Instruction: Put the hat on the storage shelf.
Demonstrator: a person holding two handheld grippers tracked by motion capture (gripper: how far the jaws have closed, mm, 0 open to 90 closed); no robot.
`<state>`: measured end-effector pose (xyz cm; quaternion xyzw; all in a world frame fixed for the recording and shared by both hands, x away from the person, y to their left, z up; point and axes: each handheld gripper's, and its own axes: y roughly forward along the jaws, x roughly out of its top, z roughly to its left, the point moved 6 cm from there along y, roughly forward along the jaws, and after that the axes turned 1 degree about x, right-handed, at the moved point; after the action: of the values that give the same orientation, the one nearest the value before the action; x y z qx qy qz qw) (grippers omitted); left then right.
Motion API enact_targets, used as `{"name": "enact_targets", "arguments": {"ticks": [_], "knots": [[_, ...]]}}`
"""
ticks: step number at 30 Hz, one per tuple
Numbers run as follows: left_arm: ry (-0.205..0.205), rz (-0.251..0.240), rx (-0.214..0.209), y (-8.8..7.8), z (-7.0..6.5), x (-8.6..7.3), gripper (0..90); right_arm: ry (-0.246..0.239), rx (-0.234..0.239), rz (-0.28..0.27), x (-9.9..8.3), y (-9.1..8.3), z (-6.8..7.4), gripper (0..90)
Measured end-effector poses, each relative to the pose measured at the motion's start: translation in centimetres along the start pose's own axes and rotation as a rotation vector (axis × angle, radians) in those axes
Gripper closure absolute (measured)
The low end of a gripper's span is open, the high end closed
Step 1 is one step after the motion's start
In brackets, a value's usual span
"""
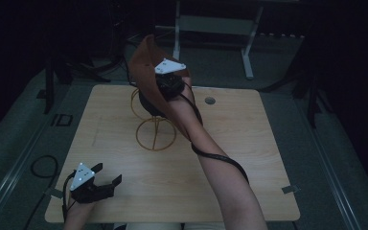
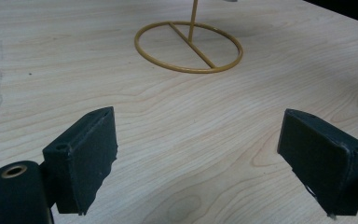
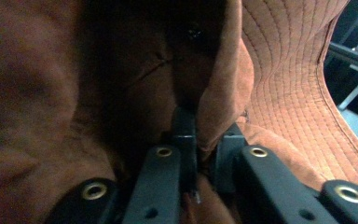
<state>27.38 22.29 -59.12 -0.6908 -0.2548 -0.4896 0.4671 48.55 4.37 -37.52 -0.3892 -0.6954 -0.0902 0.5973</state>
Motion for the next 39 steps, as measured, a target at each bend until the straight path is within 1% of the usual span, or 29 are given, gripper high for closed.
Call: {"name": "enact_targets", "arguments": {"ticks": [1,2,3,5,7,8,10,11,12,13,14,15,17,18,19,22,23,24,25,26,28,29,31,33,34,35,37,38,39], "knots": [[0.003,0.003,0.004,0.0,0.0,0.0,12.7,0.007,0.019,0.001,-0.2,0.1,0.2,70.4],[0.003,0.003,0.004,0.0,0.0,0.0,12.7,0.007,0.019,0.001,-0.2,0.1,0.2,70.4],[0.003,0.005,0.001,0.0,0.0,0.0,12.7,0.026,0.020,-0.001,-0.2,0.0,0.1,64.9],[0.004,0.006,0.002,0.1,-0.1,-0.1,12.7,0.018,0.018,0.002,-0.2,0.0,-0.1,62.2],[0.003,0.005,0.001,0.1,-0.1,0.0,12.7,0.018,0.003,-0.006,-0.2,-0.1,-0.1,57.8],[0.004,0.003,0.005,0.1,-0.1,0.0,12.7,-0.006,-0.028,-0.006,-0.2,-0.2,0.0,53.0],[-0.001,0.003,0.005,0.0,-0.1,0.0,12.7,0.012,-0.033,-0.014,-0.1,-0.1,0.2,52.4],[-0.002,0.003,0.009,0.0,0.0,0.0,12.8,-0.008,-0.039,-0.006,-0.1,-0.2,0.1,48.2],[-0.002,0.003,0.009,0.0,0.0,0.0,12.9,-0.008,-0.039,-0.006,-0.1,-0.2,0.1,48.2],[-0.006,0.007,0.011,0.1,0.0,0.0,13.2,-0.029,-0.075,0.005,0.1,-0.1,0.1,38.2],[-0.006,0.007,0.011,0.1,0.0,0.0,13.2,-0.023,-0.074,-0.006,0.2,-0.1,0.2,35.7],[-0.006,0.008,0.011,0.1,0.0,0.0,13.2,-0.027,-0.053,-0.012,0.2,-0.1,0.3,33.1],[-0.002,0.009,0.014,0.1,0.1,-0.1,13.2,0.009,-0.042,-0.022,0.3,-0.1,0.4,27.5],[0.002,0.011,0.017,0.1,0.1,-0.1,13.3,0.003,-0.058,-0.018,0.3,-0.1,0.4,23.4],[0.002,0.010,0.021,0.0,0.1,-0.1,13.3,-0.045,-0.117,-0.002,0.3,-0.3,0.3,23.3],[0.000,0.010,0.024,0.0,0.2,-0.1,13.4,-0.120,-0.222,0.015,0.8,-0.5,0.8,20.0],[-0.002,0.009,0.021,0.0,0.2,-0.1,13.4,-0.148,-0.263,0.033,0.9,-0.4,0.8,19.9],[-0.002,0.009,0.021,0.0,0.2,-0.1,13.4,-0.154,-0.286,0.063,0.9,-0.2,0.9,17.8],[0.000,0.010,0.025,0.0,0.2,-0.1,13.4,-0.175,-0.331,0.075,1.0,0.0,0.9,17.5],[-0.003,0.005,0.022,-0.1,0.2,0.0,13.4,-0.212,-0.376,0.085,1.2,0.0,0.9,18.0],[-0.003,0.006,0.024,-0.1,0.2,0.0,13.4,-0.250,-0.413,0.104,1.4,0.2,1.1,18.3],[-0.002,0.006,0.020,-0.1,0.1,0.0,13.4,-0.288,-0.429,0.106,1.5,0.3,1.3,18.4],[-0.002,0.006,0.022,-0.1,0.1,-0.1,13.4,-0.324,-0.417,0.103,1.7,0.5,1.9,17.8],[-0.002,0.006,0.020,-0.1,0.1,-0.1,13.4,-0.399,-0.426,0.082,1.6,0.6,2.8,16.9],[-0.007,0.002,0.017,-0.1,0.1,0.0,13.4,-0.419,-0.424,0.073,1.5,0.6,3.1,16.2],[-0.002,0.002,0.021,-0.1,0.1,0.0,13.4,-0.443,-0.458,0.067,1.5,0.6,3.3,15.1],[-0.004,0.004,0.023,-0.1,0.1,0.0,13.4,-0.524,-0.526,0.075,1.7,0.7,3.6,14.5],[-0.003,0.004,0.023,-0.1,0.2,-0.1,13.4,-0.555,-0.577,0.081,1.9,0.7,3.7,14.5],[-0.003,0.004,0.023,-0.1,0.2,-0.1,13.4,-0.587,-0.587,0.091,1.9,0.8,3.8,15.4]]}}
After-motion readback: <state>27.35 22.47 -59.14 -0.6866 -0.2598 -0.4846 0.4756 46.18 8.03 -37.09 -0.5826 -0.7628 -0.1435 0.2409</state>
